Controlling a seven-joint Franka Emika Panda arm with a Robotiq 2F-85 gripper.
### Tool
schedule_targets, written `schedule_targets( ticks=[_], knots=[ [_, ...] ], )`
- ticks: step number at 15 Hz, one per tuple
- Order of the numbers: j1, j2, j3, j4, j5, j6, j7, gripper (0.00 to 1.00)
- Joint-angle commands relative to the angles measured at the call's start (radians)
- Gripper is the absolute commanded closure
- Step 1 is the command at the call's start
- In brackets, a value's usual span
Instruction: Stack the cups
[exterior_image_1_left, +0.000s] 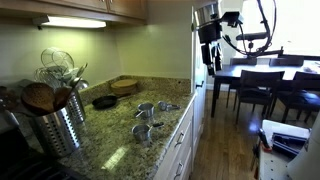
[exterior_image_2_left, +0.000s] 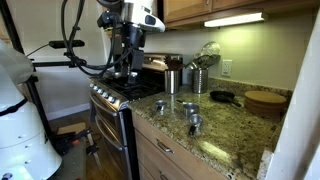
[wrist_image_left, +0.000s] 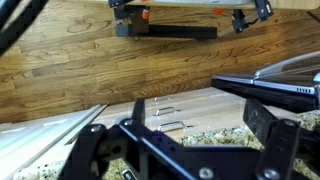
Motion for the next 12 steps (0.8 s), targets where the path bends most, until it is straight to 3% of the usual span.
schedule_targets(
  ticks=[1,9,12],
  knots=[
    [-0.002,0.030,0.008,0.006,-0.052,0.088,-0.020,0.00],
    [-0.011,0.100,-0.001,-0.005,-0.147,0.322,-0.033,0.00],
    [-0.007,0.099,0.007,0.000,-0.127,0.296,-0.010,0.00]
  ],
)
